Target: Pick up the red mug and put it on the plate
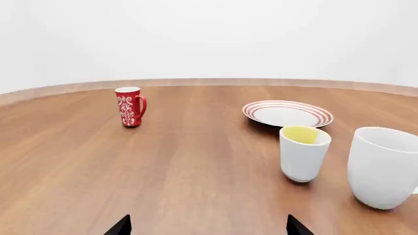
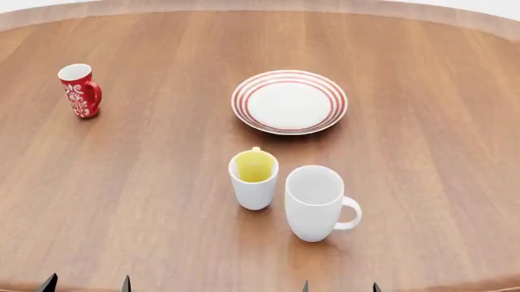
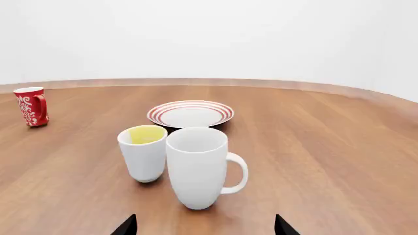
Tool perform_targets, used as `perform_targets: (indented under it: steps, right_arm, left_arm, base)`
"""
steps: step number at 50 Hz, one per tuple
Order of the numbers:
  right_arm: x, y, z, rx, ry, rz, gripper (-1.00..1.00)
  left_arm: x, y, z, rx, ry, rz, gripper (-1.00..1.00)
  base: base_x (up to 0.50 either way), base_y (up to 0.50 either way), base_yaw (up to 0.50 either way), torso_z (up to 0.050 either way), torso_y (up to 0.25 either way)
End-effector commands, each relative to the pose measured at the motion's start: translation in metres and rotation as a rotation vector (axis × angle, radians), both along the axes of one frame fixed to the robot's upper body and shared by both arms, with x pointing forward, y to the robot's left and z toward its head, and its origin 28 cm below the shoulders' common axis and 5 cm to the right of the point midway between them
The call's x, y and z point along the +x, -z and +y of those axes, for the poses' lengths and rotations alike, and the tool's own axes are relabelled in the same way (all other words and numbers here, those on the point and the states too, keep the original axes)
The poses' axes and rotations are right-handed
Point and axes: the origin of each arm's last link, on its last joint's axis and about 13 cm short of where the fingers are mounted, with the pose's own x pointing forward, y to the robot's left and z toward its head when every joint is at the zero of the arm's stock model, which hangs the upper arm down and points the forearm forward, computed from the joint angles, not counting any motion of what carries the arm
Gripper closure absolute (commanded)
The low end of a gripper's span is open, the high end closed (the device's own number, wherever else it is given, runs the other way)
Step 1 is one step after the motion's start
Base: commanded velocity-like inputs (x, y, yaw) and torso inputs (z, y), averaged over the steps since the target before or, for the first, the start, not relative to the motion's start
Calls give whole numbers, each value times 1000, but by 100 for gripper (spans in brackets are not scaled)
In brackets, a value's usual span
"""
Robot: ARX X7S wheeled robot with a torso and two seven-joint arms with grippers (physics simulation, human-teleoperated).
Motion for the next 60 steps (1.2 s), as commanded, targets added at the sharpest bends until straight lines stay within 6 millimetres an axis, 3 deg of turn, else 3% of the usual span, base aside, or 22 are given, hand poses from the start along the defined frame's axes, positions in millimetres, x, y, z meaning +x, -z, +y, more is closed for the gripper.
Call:
perform_targets:
  steps: [1,13,17,24,27,33,45,52,54,60]
  right_arm:
    - [-1,2,0,-13,7,-5,-100]
    - [0,0,-3,-14,9,-2,-100]
    - [0,-10,-4,-7,-4,-6,-100]
    - [12,-81,-13,114,-146,4,-100]
    - [23,-106,-16,63,-119,-9,-100]
    - [39,-143,-21,-3,-77,-47,-100]
    - [51,-159,-28,22,-28,-51,-100]
    - [85,-197,-61,46,203,-24,-100]
    - [90,-202,-69,-36,302,-54,-100]
    - [99,-213,-84,9,326,-23,-100]
  left_arm:
    - [0,0,1,1,0,-5,-100]
    - [2,-1,2,1,-7,-3,-100]
    - [5,-8,3,7,-2,-4,-100]
    - [28,-74,5,-6,68,-52,-100]
    - [39,-98,6,12,68,-81,-100]
    - [49,-127,7,41,53,-138,-100]
    - [48,-128,6,51,59,-153,-100]
    - [50,-128,8,49,55,-155,-100]
    - [51,-128,8,50,54,-154,-100]
    - [51,-128,8,54,56,-157,-100]
  base:
    - [0,0,0,0,0]
    - [0,0,0,0,0]
    - [0,0,0,0,0]
    - [0,0,0,0,0]
    - [0,0,0,0,0]
    - [0,0,0,0,0]
    - [0,0,0,0,0]
    - [0,0,0,0,0]
    - [0,0,0,0,0]
    - [33,0,0,0,0]
